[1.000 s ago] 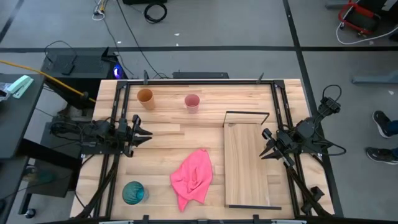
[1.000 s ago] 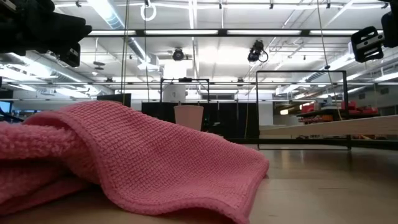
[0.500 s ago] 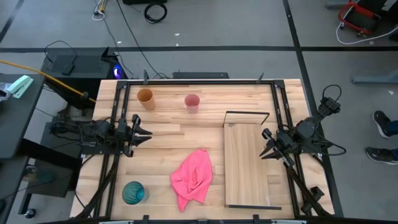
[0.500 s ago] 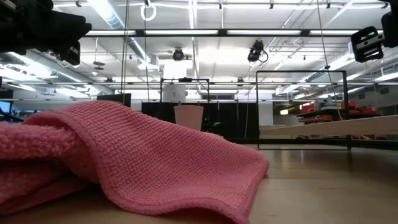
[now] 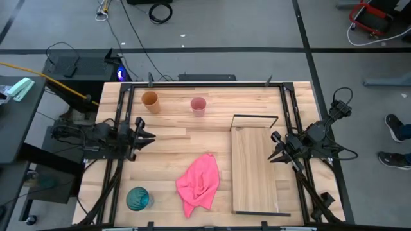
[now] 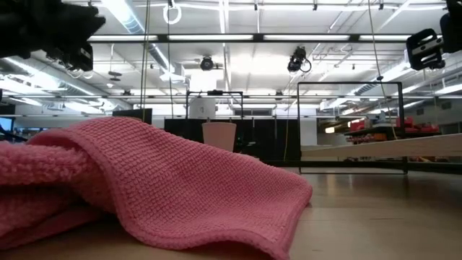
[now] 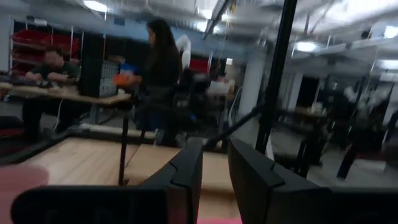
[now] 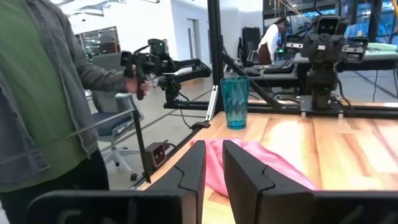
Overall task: Stack small to large cups/mugs on shelf
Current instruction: Put the pink cup on the shelf
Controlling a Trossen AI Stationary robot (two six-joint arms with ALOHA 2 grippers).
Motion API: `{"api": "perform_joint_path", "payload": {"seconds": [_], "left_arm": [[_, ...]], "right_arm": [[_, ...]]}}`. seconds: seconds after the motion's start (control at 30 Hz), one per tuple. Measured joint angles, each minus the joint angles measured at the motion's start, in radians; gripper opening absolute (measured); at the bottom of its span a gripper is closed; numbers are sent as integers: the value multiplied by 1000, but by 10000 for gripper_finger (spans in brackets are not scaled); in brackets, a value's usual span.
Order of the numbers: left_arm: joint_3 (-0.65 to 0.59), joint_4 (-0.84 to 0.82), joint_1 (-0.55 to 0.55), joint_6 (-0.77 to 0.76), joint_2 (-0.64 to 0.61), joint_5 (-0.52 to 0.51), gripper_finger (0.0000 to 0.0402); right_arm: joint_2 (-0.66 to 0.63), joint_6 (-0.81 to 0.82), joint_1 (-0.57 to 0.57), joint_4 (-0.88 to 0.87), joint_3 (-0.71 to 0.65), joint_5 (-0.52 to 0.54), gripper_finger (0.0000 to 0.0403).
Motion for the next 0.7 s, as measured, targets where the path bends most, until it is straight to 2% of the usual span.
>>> {"api": "perform_joint_path", "payload": {"seconds": [0.17,0.4,0.7], "left_arm": [[0,180,0,-7,0,0,91],[0,401,0,-7,0,0,86],[0,512,0,-9,0,0,87]], "right_arm": [[0,-26,0,60,0,24,62],[0,-37,0,342,0,46,62],[0,-53,0,642,0,45,62]]}}
